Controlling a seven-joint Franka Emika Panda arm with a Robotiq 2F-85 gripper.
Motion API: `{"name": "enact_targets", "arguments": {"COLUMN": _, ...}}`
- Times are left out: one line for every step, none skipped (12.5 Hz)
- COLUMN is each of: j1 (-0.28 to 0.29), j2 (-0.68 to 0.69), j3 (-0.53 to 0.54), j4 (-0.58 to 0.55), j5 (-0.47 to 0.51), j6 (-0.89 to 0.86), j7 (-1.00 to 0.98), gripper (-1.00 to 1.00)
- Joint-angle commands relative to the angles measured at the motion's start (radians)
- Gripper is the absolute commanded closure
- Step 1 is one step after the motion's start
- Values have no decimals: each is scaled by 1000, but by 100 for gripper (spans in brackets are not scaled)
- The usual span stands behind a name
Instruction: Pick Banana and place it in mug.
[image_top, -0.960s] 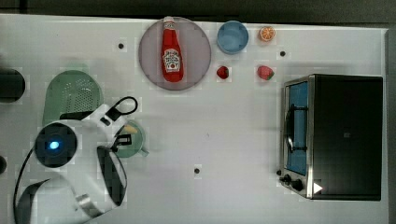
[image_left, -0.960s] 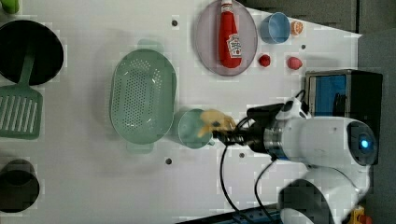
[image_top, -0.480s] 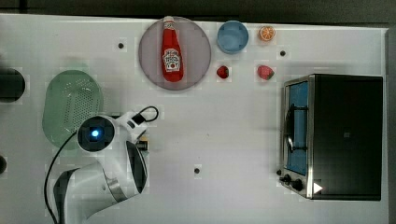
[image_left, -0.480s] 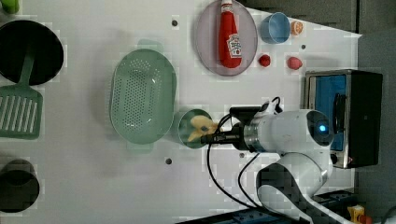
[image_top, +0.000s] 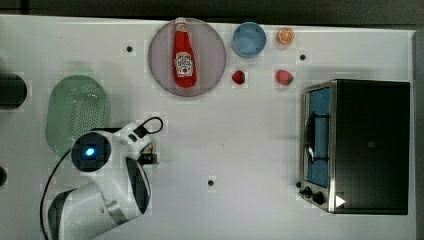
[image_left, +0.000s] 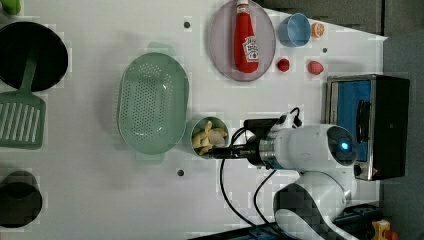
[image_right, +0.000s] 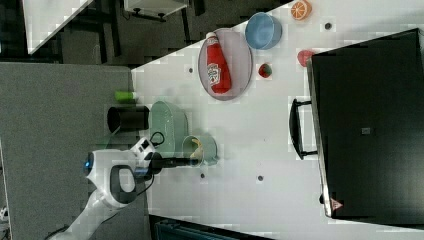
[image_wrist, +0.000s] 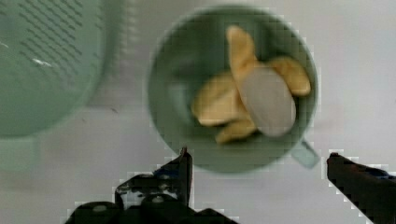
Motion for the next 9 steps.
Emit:
{"name": "enact_targets", "arguments": {"j1": -30, "j2": -124, "j3": -32, "j4": 26, "j5": 6, "j6": -10, "j7": 53, "gripper": -100}}
{"name": "enact_targets", "arguments": {"j1": -37, "j2": -171, "j3": -54, "j4": 29, "j5": 6, "j6": -32, "j7": 53, "gripper": -100}}
{"name": "enact_targets", "arguments": {"j1": -45, "j2": -221, "j3": -86, "j4": 34, "j5": 6, "j6": -61, "j7": 52, "gripper": -100}}
{"name": "enact_targets", "arguments": {"j1": -53, "j2": -270, "j3": -125, "j4": 47, "j5": 6, "j6": -101, "j7": 53, "gripper": -100}}
{"name": "enact_targets", "arguments": {"j1": -61, "j2": -314, "j3": -170, "j4": 70, "j5": 6, "j6": -145, "j7": 52, "gripper": -100}}
{"name": "enact_targets", "arguments": {"j1": -69, "j2": -349, "j3": -218, "j4": 98, "j5": 6, "j6": -202, "j7": 53, "gripper": -100}}
{"name": "enact_targets", "arguments": {"j1": -77, "j2": -379, "j3": -267, "j4": 131, "j5": 6, "j6": -278, "j7": 52, "gripper": -100}}
{"name": "enact_targets", "arguments": {"j1": -82, "j2": -402, "j3": -316, "j4": 173, "j5": 5, "j6": -364, "j7": 52, "gripper": -100}}
{"name": "enact_targets", "arguments": {"j1": -88, "j2": -415, "j3": -361, "j4": 222, "j5": 2, "j6": -464, "j7": 52, "gripper": -100}}
